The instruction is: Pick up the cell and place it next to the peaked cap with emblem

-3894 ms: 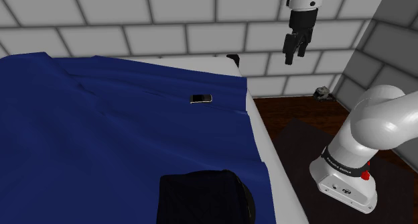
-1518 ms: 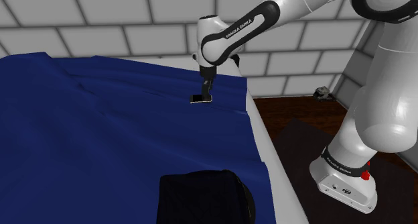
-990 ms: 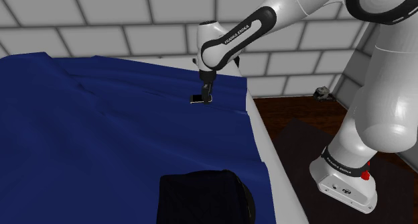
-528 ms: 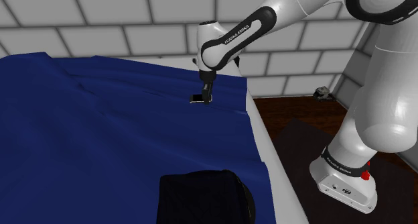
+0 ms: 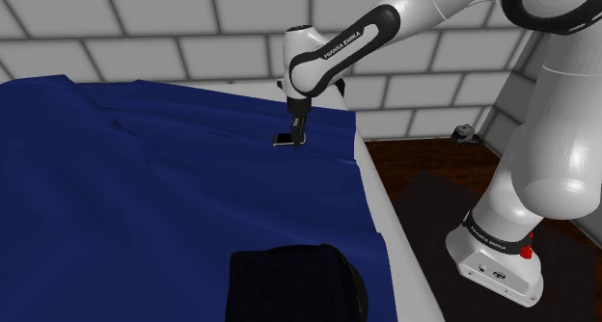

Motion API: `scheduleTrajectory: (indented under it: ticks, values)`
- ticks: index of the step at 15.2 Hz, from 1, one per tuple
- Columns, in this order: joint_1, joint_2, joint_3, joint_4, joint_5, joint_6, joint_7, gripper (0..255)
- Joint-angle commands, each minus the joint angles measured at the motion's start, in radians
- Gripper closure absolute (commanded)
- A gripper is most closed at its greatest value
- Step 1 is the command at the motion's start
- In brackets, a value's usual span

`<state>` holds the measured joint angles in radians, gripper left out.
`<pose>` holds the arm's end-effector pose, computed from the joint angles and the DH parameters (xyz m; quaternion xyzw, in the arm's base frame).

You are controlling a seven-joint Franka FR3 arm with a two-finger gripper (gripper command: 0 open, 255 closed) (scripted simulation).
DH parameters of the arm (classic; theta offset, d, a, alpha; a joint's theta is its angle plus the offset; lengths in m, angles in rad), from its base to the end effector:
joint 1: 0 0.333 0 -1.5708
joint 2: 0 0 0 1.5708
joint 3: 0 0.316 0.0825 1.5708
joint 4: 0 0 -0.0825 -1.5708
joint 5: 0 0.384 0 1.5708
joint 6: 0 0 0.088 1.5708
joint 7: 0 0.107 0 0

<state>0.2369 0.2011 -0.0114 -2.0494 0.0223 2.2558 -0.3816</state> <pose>0.5681 0.1311 0.3424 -0.9563 -0.2923 -0.0032 0.0073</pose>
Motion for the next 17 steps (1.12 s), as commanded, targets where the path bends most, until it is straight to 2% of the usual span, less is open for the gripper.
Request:
scheduleTrajectory:
  ticks: [1,17]
  values:
    - [0.000,-0.016,0.000,0.008,-0.001,-0.024,0.001,255]
    - [0.001,-0.104,-0.001,0.119,-0.004,-0.223,0.006,255]
